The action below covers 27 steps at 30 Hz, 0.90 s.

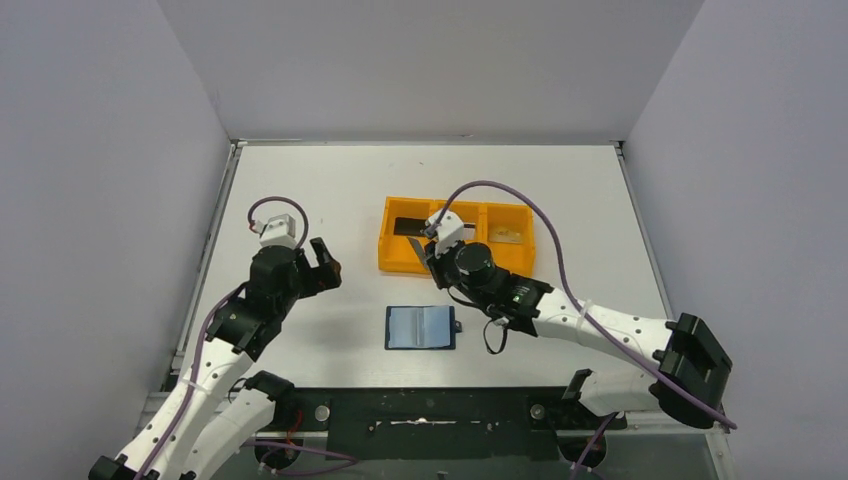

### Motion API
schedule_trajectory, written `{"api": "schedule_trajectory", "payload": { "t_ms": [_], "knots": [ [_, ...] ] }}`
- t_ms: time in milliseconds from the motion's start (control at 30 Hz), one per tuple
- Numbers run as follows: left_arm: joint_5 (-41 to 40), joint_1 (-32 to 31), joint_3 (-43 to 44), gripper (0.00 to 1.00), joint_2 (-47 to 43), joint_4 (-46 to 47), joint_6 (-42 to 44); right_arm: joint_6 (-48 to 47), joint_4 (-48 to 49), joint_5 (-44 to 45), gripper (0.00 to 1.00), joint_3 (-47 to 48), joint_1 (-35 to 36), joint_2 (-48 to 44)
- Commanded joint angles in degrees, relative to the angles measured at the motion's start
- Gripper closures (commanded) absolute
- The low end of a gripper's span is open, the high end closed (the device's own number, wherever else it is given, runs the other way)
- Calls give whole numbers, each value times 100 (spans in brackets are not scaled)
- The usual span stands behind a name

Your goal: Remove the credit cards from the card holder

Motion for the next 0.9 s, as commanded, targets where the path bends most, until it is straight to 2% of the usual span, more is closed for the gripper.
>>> {"api": "schedule_trajectory", "payload": {
  "t_ms": [0, 133, 367, 867],
  "knots": [
    [-204, 32, 26, 11, -111, 309, 41, -1986, -198, 105, 100, 890, 67, 480],
    [-297, 42, 41, 11, -136, 243, 27, -3009, -670, 245, 100, 1600, 81, 1093],
    [-617, 55, 60, 10, -258, 102, -56, -4266, -1571, 273, 100, 2679, 41, 2240],
    [-1169, 75, 110, 10, -652, -188, -265, -4931, -1855, 368, 100, 3822, -301, 3653]
  ]
}}
